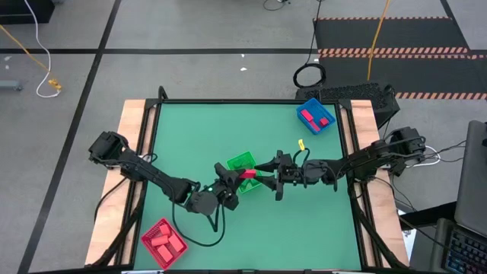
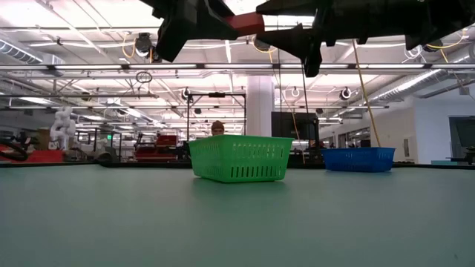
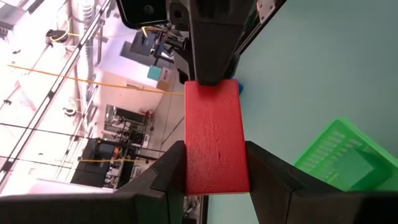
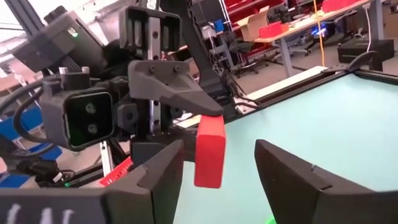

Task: Sort & place blocks by color
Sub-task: Put the light pink block into the blue bin, then return to Home Position

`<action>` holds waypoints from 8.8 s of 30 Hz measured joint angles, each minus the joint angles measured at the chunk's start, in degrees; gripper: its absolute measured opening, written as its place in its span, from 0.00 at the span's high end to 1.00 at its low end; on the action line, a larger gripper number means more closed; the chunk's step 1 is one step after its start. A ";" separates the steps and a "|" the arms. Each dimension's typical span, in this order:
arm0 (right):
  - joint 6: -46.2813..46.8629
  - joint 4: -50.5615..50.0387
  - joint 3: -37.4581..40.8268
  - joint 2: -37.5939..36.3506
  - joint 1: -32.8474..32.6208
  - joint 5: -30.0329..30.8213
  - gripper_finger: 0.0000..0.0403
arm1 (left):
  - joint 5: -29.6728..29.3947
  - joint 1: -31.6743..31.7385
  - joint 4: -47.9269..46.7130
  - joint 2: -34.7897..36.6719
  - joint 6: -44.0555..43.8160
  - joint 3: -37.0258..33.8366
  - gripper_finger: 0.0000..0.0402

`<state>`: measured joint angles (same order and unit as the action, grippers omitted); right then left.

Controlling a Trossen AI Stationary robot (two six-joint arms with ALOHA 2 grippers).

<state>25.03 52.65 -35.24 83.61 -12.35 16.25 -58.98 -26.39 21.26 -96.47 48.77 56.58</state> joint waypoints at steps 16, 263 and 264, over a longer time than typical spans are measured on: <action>0.86 -0.20 0.00 0.00 0.67 -0.07 0.56 | 0.48 0.48 0.02 0.00 0.00 0.00 0.67; -15.14 -48.74 32.96 -76.97 30.61 -34.57 1.00 | 48.81 22.56 -15.50 95.28 -53.93 -55.97 1.00; -15.22 -48.89 32.96 -77.02 30.61 -34.58 1.00 | 48.88 22.56 -16.16 96.26 -53.95 -56.02 1.00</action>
<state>9.80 3.75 -2.28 6.60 18.26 -18.33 -10.11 -3.84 5.10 -0.21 -5.18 0.56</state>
